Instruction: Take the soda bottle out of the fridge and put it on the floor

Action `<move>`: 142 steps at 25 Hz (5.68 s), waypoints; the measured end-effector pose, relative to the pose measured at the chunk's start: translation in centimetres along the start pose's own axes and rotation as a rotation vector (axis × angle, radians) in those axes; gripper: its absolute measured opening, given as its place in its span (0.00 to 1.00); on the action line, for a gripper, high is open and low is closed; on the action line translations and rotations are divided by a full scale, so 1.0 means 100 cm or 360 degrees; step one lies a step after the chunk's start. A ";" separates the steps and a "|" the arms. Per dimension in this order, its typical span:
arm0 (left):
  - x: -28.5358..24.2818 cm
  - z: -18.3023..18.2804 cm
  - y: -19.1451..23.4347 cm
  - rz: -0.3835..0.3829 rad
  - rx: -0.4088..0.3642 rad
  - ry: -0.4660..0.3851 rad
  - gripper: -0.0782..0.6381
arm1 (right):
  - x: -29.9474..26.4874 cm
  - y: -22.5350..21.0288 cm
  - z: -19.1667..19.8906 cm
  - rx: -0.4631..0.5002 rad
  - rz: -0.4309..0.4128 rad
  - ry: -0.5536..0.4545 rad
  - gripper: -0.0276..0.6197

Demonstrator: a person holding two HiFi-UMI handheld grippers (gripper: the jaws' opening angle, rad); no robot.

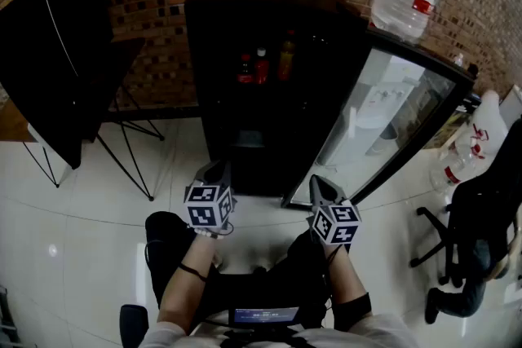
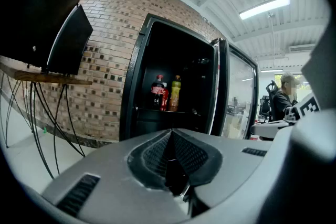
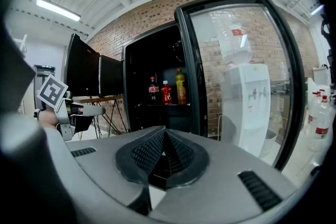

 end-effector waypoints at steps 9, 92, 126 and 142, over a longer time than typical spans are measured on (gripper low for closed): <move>-0.011 -0.019 -0.009 0.0023 -0.0046 -0.0039 0.11 | 0.003 -0.003 -0.005 -0.0013 0.0000 -0.0012 0.06; -0.089 -0.011 -0.032 0.0157 -0.0373 0.0109 0.31 | -0.004 -0.003 -0.003 -0.0006 -0.0092 0.0013 0.06; -0.154 0.421 0.041 -0.0163 -0.0142 0.1065 0.31 | -0.062 -0.021 0.097 -0.0195 -0.0087 0.0572 0.06; -0.165 0.495 0.054 -0.0151 -0.0354 0.1219 0.31 | -0.073 -0.029 0.106 -0.0235 -0.0099 0.0633 0.06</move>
Point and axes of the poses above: the fingertips, and each gripper's own axes: x backward along the fingers, y to its left, z out of its underside, the point moved 8 cm from there along x, backward along the fingers, and after that the axes turned 11 degrees about -z, right-handed, at the moved point
